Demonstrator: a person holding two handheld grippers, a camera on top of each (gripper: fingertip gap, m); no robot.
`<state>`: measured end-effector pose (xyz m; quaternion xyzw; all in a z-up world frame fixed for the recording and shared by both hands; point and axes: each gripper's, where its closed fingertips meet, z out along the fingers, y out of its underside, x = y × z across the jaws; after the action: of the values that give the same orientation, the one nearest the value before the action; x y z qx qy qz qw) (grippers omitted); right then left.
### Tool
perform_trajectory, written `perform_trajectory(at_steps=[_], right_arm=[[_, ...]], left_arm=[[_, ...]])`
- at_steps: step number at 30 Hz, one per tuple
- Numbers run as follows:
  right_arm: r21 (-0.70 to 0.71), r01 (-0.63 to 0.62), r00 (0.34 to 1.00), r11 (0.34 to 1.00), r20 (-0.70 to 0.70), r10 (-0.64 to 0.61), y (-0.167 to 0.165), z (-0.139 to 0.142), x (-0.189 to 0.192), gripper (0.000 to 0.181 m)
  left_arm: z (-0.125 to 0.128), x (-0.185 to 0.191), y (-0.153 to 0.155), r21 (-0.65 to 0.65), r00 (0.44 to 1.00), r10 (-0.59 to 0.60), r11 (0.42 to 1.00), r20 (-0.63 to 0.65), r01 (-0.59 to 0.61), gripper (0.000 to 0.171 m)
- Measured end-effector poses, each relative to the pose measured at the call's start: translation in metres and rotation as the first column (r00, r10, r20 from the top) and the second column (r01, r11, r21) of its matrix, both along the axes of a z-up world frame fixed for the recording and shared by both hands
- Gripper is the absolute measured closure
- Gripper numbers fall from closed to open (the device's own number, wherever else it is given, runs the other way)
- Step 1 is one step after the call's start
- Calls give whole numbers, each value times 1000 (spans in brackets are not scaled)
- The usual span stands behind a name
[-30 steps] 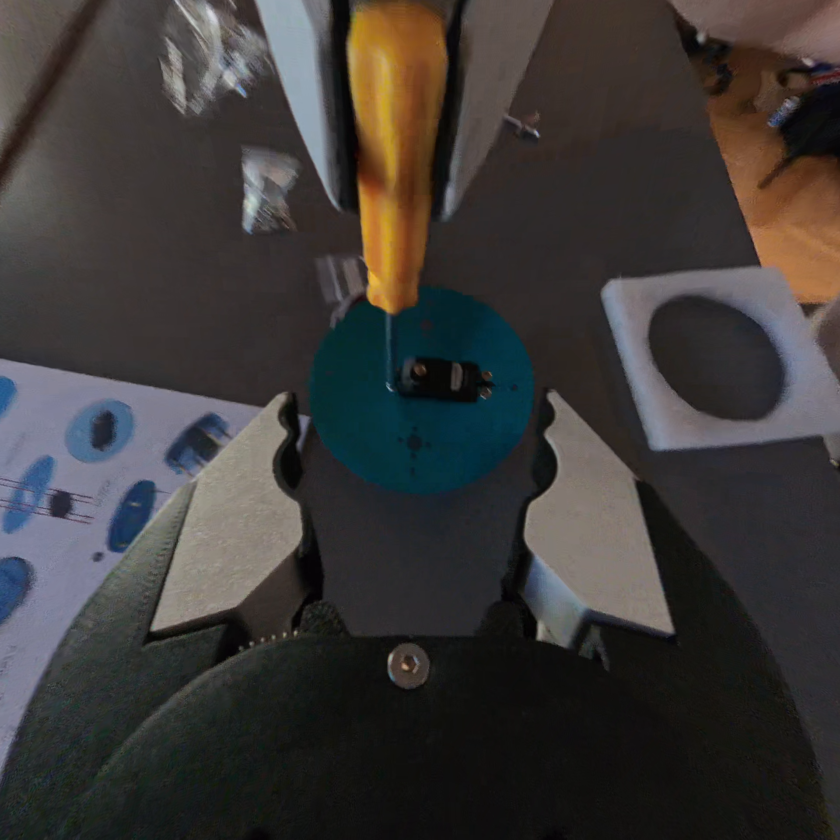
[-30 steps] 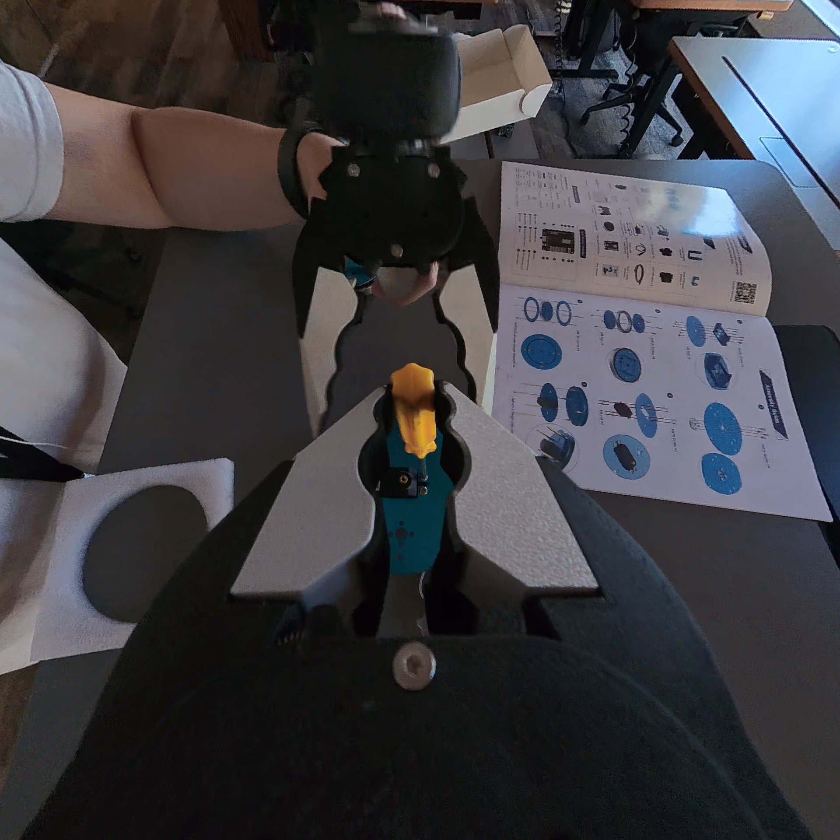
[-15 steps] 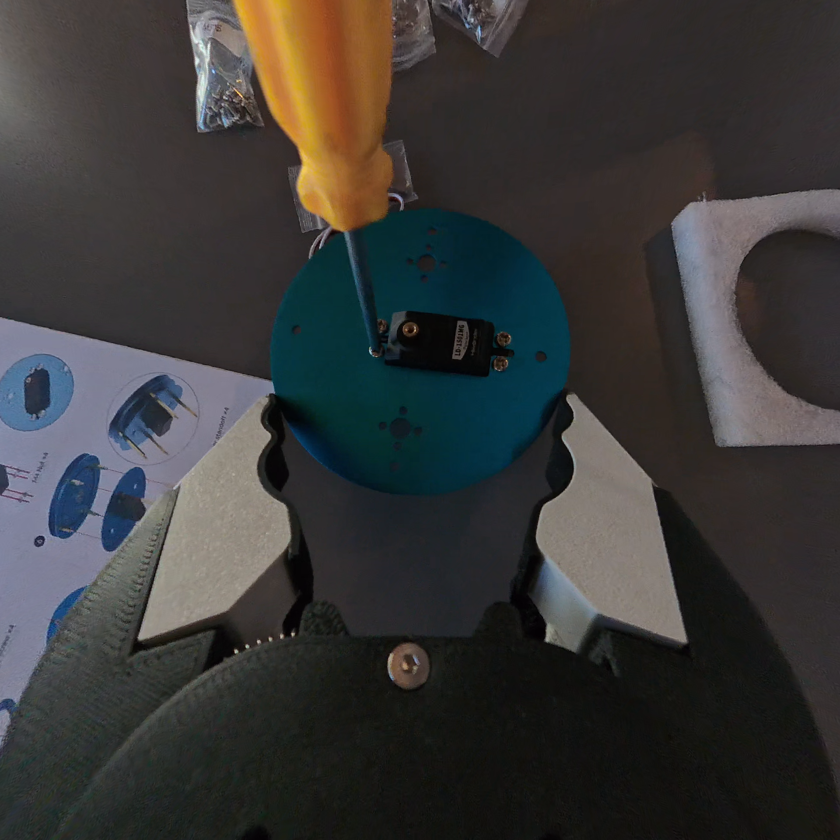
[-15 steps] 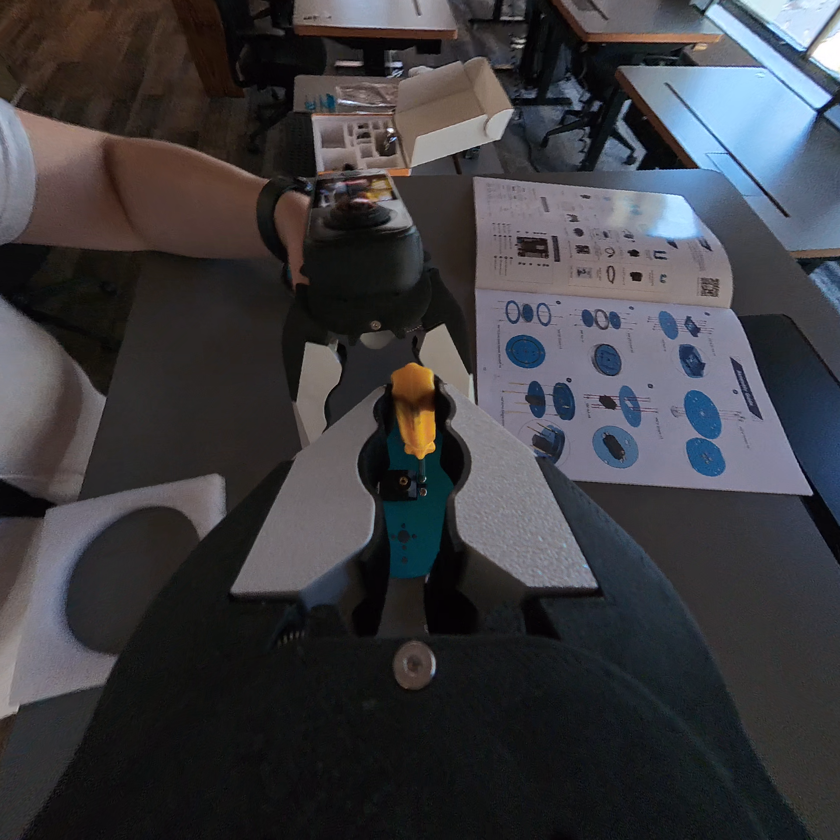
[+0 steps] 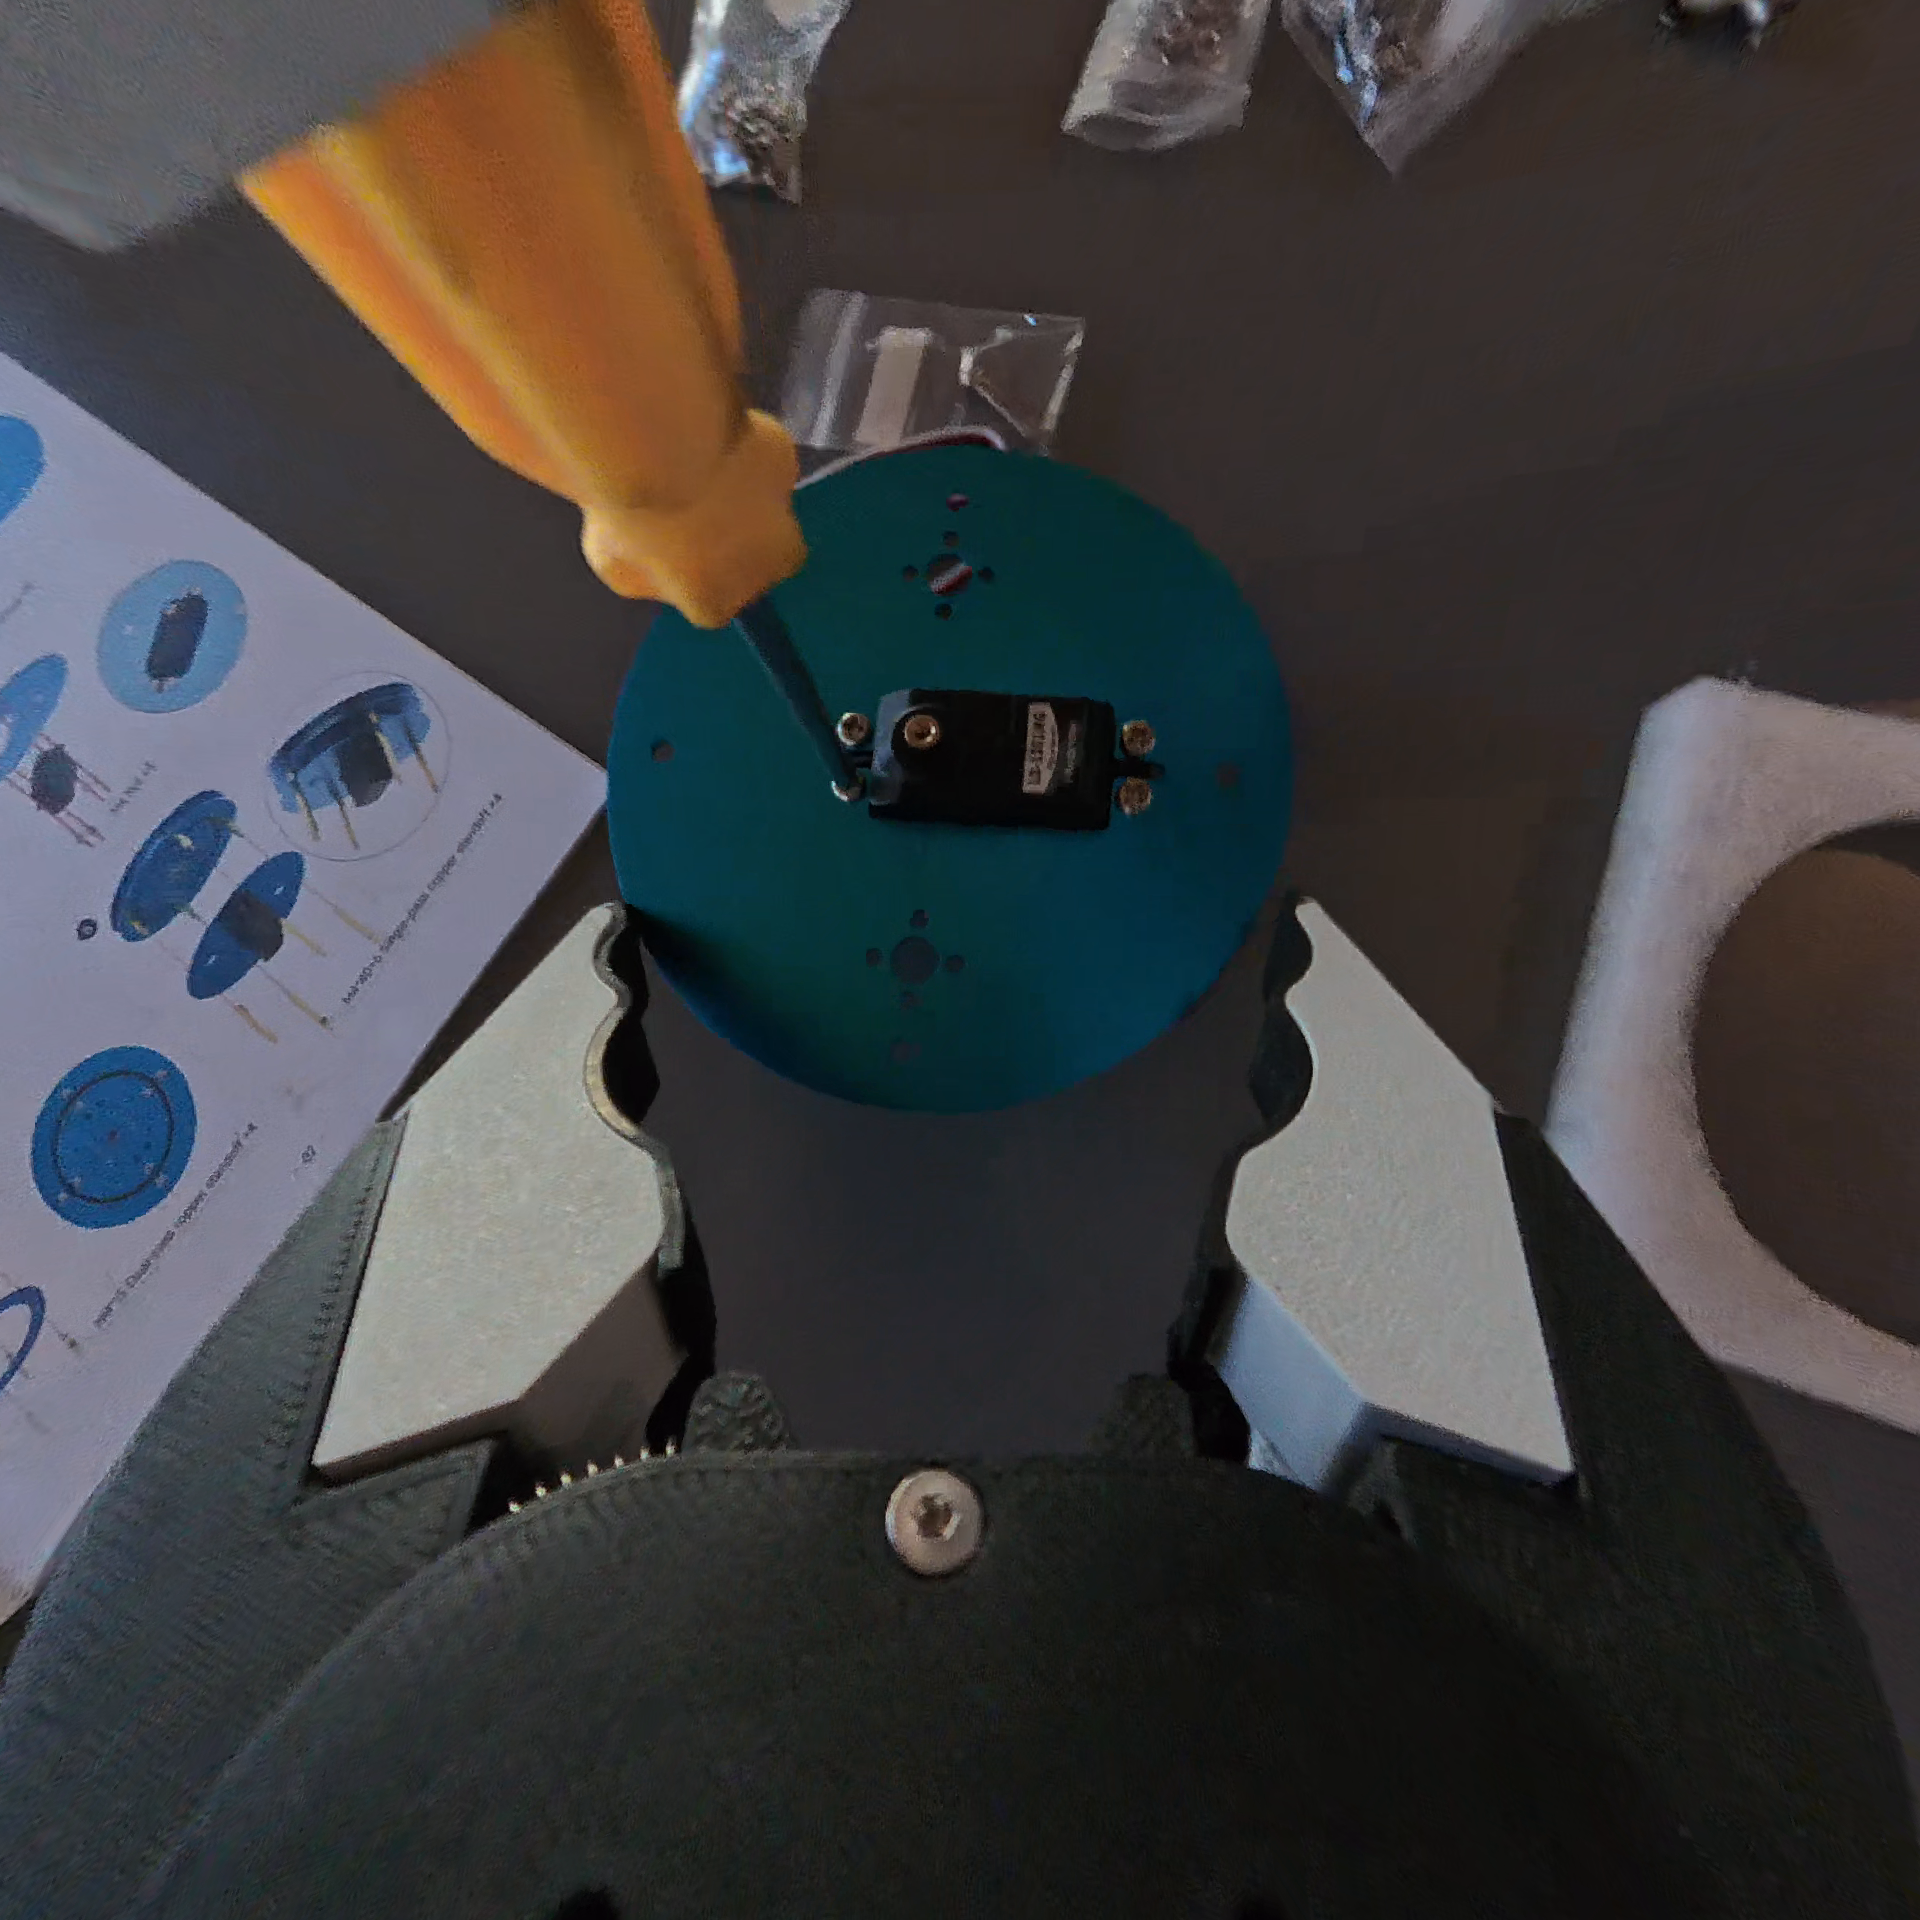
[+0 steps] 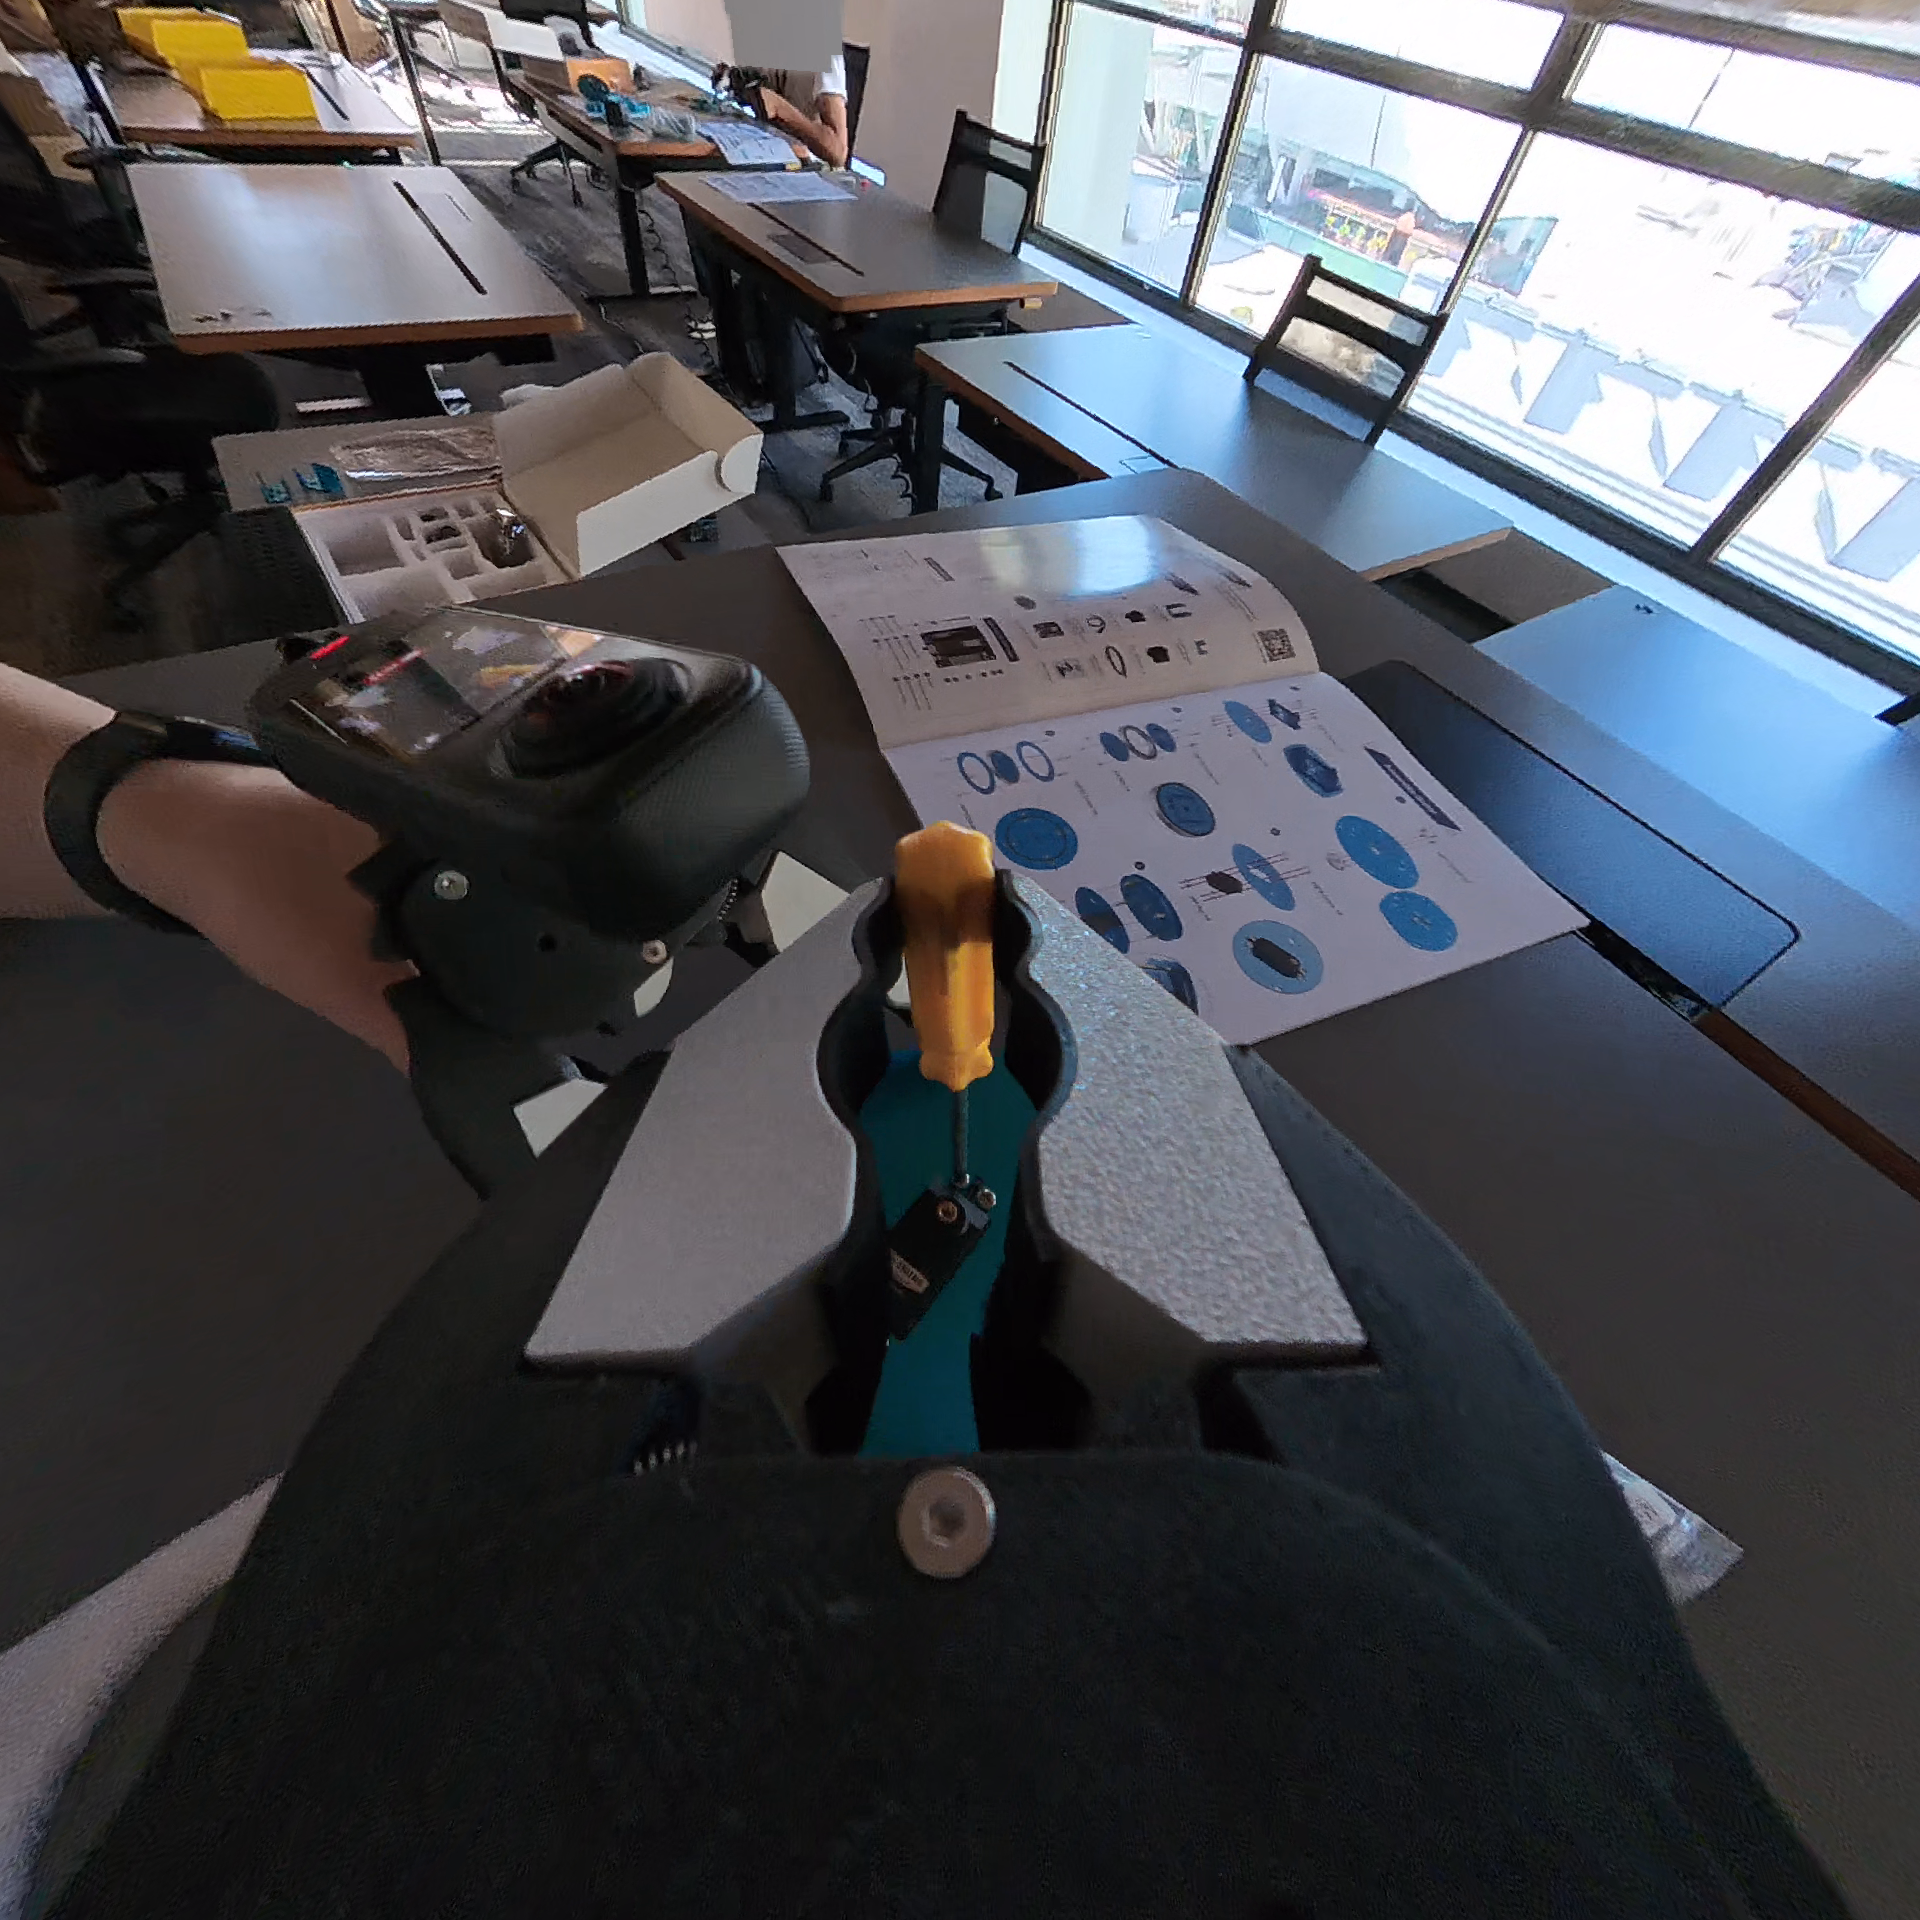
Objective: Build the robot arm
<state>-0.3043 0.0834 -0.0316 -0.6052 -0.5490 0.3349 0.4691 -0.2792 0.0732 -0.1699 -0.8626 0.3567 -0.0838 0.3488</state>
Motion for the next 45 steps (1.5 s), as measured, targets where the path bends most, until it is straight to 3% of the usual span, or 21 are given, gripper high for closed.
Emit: perform_trajectory(at_steps=[2,4,5,8,14,19,28,37,42,45], right_arm=[[-1,-9,1000,1000,3,9,-2,0,0,165],[9,-25,1000,1000,6,25,-3,0,1,165],[9,-41,999,999,3,41,-4,0,0,165],[11,-56,998,998,-4,56,-5,0,2,165],[23,-78,997,997,-28,79,-7,1,5,165],[19,-55,997,998,-48,56,-2,1,9,165],[-32,104,982,994,-155,-108,2,4,21,165],[66,212,964,975,-177,-198,-15,5,23,164],[87,283,945,955,-195,-262,-16,6,31,165],[113,326,928,939,-226,-296,-21,7,32,165]], left_arm=[[7,-4,-6,-14,999,-35,999,41,36,64],[20,-10,-8,-54,984,-66,996,165,76,80],[25,-17,-4,-89,973,-56,993,225,78,95],[31,-43,21,-188,937,74,982,341,-9,117],[6,-44,14,-453,890,202,891,408,5,133],[13,-33,4,-586,775,294,801,560,119,160],[14,-26,-8,-553,697,376,832,611,36,162],[13,-4,-33,-457,660,393,886,640,-85,162],[14,-3,-34,-470,597,423,878,681,-87,164],[14,-3,-34,-457,603,423,883,677,-107,164]])
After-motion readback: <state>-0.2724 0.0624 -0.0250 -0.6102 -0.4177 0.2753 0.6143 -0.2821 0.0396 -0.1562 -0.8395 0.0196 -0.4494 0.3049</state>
